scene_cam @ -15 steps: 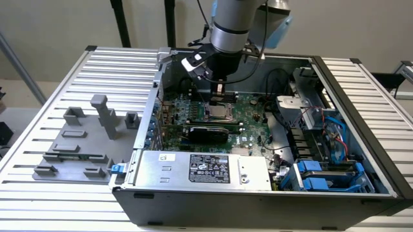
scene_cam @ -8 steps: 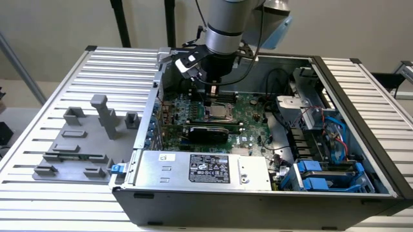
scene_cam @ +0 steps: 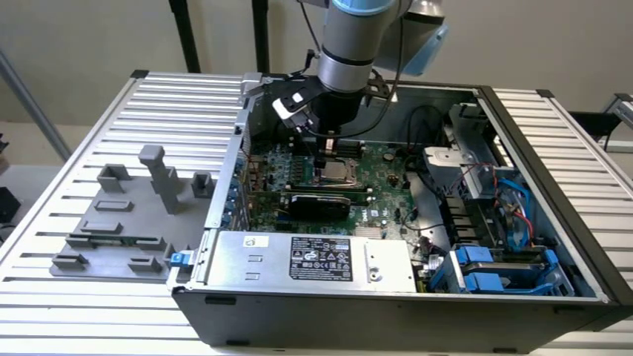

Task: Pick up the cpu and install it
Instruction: 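Close the cpu cover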

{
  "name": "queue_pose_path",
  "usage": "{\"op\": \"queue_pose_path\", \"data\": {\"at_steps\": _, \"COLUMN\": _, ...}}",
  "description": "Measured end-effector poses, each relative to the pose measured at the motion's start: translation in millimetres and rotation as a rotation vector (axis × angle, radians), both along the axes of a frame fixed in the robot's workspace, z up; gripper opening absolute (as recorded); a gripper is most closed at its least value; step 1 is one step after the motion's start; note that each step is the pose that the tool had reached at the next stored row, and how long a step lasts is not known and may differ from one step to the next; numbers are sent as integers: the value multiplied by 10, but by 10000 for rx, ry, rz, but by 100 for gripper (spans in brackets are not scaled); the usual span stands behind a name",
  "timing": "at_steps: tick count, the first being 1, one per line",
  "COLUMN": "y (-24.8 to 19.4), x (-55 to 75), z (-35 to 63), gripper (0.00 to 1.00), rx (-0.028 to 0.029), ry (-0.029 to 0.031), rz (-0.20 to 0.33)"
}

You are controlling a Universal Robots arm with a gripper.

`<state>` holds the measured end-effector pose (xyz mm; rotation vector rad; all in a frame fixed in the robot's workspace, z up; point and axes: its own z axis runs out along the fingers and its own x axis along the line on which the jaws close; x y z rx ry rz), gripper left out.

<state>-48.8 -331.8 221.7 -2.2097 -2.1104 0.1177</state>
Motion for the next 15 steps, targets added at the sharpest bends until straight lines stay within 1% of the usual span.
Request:
{"op": "queue_pose_path", "data": {"at_steps": 5, "y": 1, "x": 1, "z": -22, "gripper": 11, "rx": 21, "ry": 188, "rz": 1}}
{"op": "queue_pose_path", "data": {"at_steps": 7, "y": 0, "x": 1, "z": -41, "gripper": 11, "rx": 21, "ry": 241, "rz": 1}}
{"op": "queue_pose_path", "data": {"at_steps": 11, "y": 1, "x": 1, "z": -102, "gripper": 11, "rx": 23, "ry": 257, "rz": 1}}
{"op": "queue_pose_path", "data": {"at_steps": 15, "y": 2, "x": 1, "z": -136, "gripper": 11, "rx": 22, "ry": 281, "rz": 1}}
